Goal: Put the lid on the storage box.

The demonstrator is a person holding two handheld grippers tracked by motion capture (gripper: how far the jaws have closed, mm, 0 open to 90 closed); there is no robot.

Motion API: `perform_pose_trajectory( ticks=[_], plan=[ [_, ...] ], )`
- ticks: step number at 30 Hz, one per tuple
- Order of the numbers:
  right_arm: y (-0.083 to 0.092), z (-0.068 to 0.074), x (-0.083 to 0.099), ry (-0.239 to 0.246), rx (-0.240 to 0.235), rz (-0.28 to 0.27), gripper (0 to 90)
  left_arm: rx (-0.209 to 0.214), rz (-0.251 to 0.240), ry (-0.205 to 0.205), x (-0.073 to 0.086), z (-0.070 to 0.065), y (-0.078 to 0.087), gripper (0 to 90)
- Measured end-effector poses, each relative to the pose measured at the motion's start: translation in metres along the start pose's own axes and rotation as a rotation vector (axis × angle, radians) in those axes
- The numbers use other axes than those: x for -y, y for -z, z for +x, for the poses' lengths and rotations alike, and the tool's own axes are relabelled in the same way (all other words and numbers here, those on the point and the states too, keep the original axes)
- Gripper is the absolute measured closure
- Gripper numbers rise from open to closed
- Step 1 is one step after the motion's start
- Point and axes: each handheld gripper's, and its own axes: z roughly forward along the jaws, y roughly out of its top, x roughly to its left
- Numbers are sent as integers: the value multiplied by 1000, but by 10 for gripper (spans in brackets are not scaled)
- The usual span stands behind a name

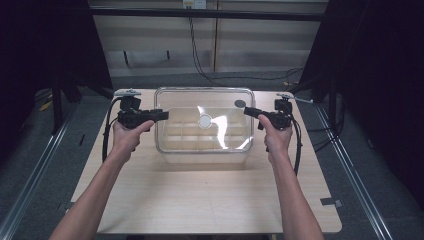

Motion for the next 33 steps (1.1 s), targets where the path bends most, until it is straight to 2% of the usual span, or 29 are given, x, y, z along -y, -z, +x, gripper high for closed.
perform_pose_trajectory(
  ticks=[1,6,10,11,19,24,25,27,33],
  plan=[
    [-1,-2,0,1,2,-3,662,6,-2,13,0,3,-4,611],
    [-7,-8,0,-8,-1,11,659,21,7,28,-1,9,-10,607],
    [-12,-10,-2,-5,18,28,648,20,17,35,0,13,-13,599],
    [-15,-10,-2,-5,25,34,642,26,19,52,0,16,-16,598],
    [-27,-17,-4,-8,57,67,628,24,44,86,3,30,-28,579],
    [-32,-21,-2,-25,72,91,614,9,50,80,3,32,-30,580],
    [-34,-21,-1,-19,79,90,610,7,53,99,5,34,-31,580],
    [-35,-21,-1,-14,88,91,604,7,50,111,6,36,-33,580],
    [-41,-25,2,-16,107,107,590,6,63,132,9,41,-38,578]
  ],
)
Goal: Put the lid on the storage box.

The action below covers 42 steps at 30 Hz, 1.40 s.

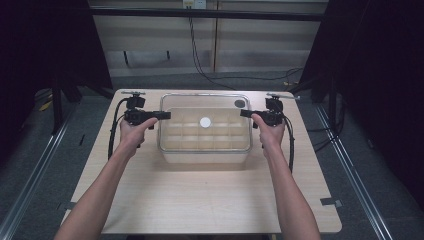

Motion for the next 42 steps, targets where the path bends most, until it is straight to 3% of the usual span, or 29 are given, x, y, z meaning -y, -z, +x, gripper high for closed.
perform_pose_trajectory(
  ticks=[6,9,25,34,37,42],
  plan=[
    [-8,-3,2,-2,20,21,567,-3,13,16,3,6,-5,567],
    [-14,-5,4,0,40,43,548,-49,36,3,4,9,-9,571],
    [-25,-6,10,26,136,114,505,-44,48,62,15,21,-21,566],
    [-26,-7,10,27,144,120,499,-57,69,53,14,19,-23,557],
    [-27,-3,10,81,172,110,482,-72,76,45,14,17,-24,540],
    [-26,-3,12,70,171,100,479,-70,70,40,16,16,-24,525]
  ],
)
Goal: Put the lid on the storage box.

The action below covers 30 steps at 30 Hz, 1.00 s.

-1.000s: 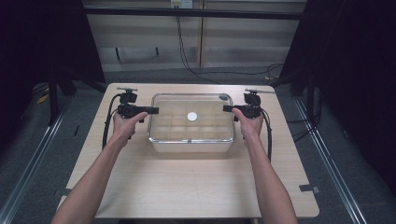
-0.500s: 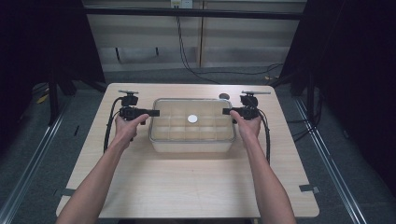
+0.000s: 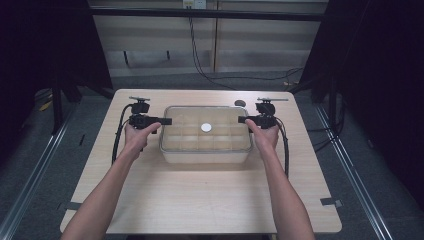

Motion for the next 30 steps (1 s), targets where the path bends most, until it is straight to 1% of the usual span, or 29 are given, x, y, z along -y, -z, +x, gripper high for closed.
perform_pose_trajectory(
  ticks=[1,2,3,4,5,6,7,8,9,11,13,14,15,16,18,19,20,21,22,24,25,26,28,29,30],
  plan=[
    [1,1,1,0,0,0,474,4,6,-3,1,0,0,516],
    [1,1,1,5,-4,3,459,16,8,-4,2,-1,0,493],
    [2,0,3,15,-12,-1,438,16,8,-4,2,-1,0,458],
    [3,-1,4,11,-28,-4,415,5,26,-31,4,-4,2,454],
    [3,-1,4,11,-28,-4,415,5,26,-31,4,-4,2,434],
    [5,-3,6,-7,-60,-11,387,9,27,-44,5,-6,5,410],
    [5,-3,6,-7,-60,-11,387,9,27,-44,5,-6,5,396],
    [8,-4,7,-2,-73,-10,378,17,19,-41,5,-6,8,384],
    [11,-4,8,0,-77,-12,373,5,-10,-36,5,-7,15,363],
    [17,-3,7,2,-82,-36,364,-1,-4,-45,5,-6,22,347],
    [24,-2,6,7,-93,-51,359,-8,-18,-50,5,-7,28,322],
    [26,-1,7,18,-95,-48,357,-8,-22,-61,7,-7,31,325],
    [26,-1,7,18,-95,-48,357,-8,-22,-61,7,-7,31,330],
    [31,0,9,40,-87,-45,357,-17,-22,-81,10,-9,35,332],
    [35,1,12,50,-97,-44,358,-11,-18,-87,11,-9,36,333],
    [37,1,15,53,-100,-45,361,-11,-12,-97,16,-10,38,333],
    [38,1,17,64,-106,-40,363,-23,-16,-108,18,-11,40,333],
    [38,1,17,64,-106,-40,363,-23,-16,-108,18,-11,40,332],
    [43,4,21,80,-113,-46,363,-19,-26,-113,22,-11,45,331],
    [49,5,26,88,-138,-60,366,-39,-29,-130,26,-13,50,331],
    [52,7,28,91,-136,-63,366,-41,-36,-134,28,-13,53,330],
    [55,7,31,96,-135,-72,367,-37,-36,-129,29,-14,56,331],
    [58,8,38,92,-153,-80,367,-25,-21,-148,31,-15,61,338],
    [60,8,41,95,-153,-82,367,-25,-21,-148,31,-15,61,341],
    [62,9,43,98,-157,-88,367,-24,-42,-144,34,-18,68,340]
  ],
)
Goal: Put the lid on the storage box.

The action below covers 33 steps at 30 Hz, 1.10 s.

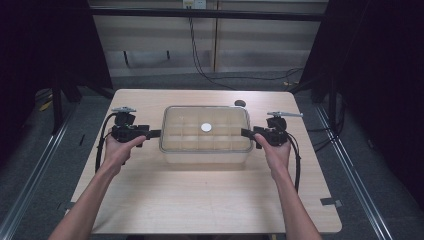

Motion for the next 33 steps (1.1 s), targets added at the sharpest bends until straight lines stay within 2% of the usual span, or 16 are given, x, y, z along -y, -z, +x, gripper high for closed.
perform_pose_trajectory(
  ticks=[3,4,5,6,8,11,13,14,17,20,22,23,27,29,31,33],
  plan=[
    [8,5,4,12,-19,-13,362,4,-11,-21,4,-5,10,331],
    [11,7,5,15,-24,-11,358,1,-13,-43,6,-6,13,317],
    [11,7,5,15,-24,-11,358,1,-13,-43,6,-6,13,306],
    [17,11,7,37,-32,-8,357,-7,-18,-59,12,-8,21,308],
    [22,15,10,44,-37,0,362,-7,-19,-71,17,-9,26,274],
    [29,17,15,43,-51,2,356,-16,-9,-98,25,-13,34,266],
    [35,20,20,48,-65,-5,347,-15,-11,-94,28,-14,36,268],
    [39,22,23,52,-67,-7,346,-11,-11,-110,33,-17,41,270],
    [50,27,31,64,-72,-17,346,-9,-8,-117,39,-18,45,287],
    [59,29,40,69,-76,-14,347,-25,-4,-120,48,-21,49,304],
    [62,30,43,73,-71,-14,346,-23,7,-128,55,-22,51,314],
    [69,31,50,75,-67,-16,347,-28,6,-130,64,-25,53,324],
    [77,30,63,69,-62,-10,348,-39,17,-127,81,-29,56,347],
    [79,30,69,61,-60,-4,346,-31,23,-121,89,-30,58,371],
    [82,32,76,63,-58,0,346,-29,29,-122,92,-31,59,356],
    [84,32,79,65,-54,2,346,-59,33,-127,98,-34,62,363]
  ],
)
